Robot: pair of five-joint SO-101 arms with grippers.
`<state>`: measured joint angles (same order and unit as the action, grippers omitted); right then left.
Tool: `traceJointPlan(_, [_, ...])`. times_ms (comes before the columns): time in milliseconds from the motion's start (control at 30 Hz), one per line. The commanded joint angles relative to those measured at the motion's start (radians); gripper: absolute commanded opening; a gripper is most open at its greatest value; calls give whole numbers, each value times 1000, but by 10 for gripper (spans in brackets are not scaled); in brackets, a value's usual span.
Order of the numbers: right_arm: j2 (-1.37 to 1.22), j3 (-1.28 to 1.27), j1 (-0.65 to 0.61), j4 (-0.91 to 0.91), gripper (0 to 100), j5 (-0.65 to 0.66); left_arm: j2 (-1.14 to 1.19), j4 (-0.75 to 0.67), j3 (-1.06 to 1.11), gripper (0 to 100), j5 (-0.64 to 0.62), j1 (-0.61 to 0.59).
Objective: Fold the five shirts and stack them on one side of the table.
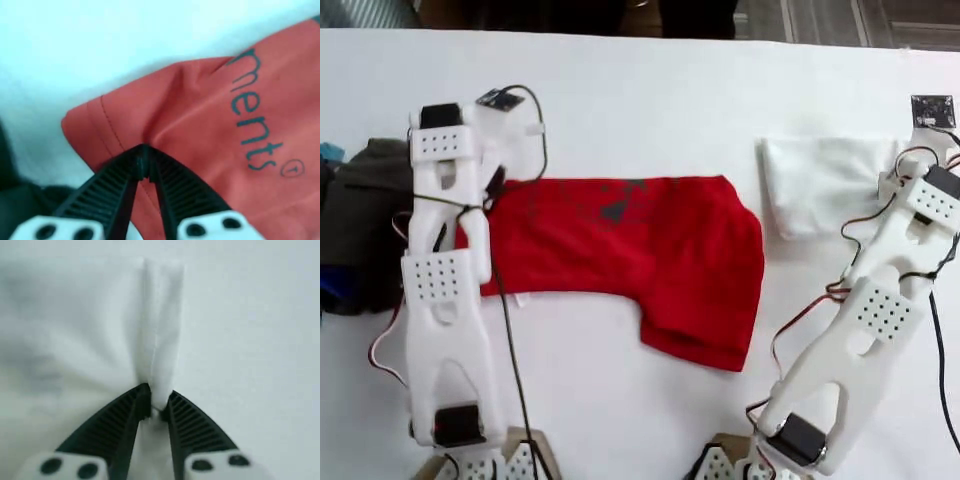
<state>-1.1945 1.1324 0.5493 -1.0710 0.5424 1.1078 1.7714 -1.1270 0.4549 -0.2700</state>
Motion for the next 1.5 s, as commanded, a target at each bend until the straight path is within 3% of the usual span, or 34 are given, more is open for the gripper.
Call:
traceJointPlan(0, [-1, 21, 70, 44, 18, 20, -75, 14, -2, 24, 0, -14])
traceJointPlan(233, [2, 21, 125, 104, 18, 21, -72, 12, -2, 24, 0, -12])
traceJointPlan(500, [5, 23, 99, 107, 19, 23, -72, 12, -2, 24, 0, -12])
traceJointPlan(733, [10, 140, 48, 50, 231, 18, -77, 12, -8, 24, 0, -11])
traceJointPlan(900, [10, 244, -2, 41, 191, 17, -80, 12, -10, 24, 0, -11])
traceJointPlan(1200, [10, 535, -102, -312, 179, 15, -169, 14, -4, 24, -2, -2])
traceJointPlan(1467, [128, 534, -180, -513, 179, -48, -334, 15, 71, 24, -2, -5])
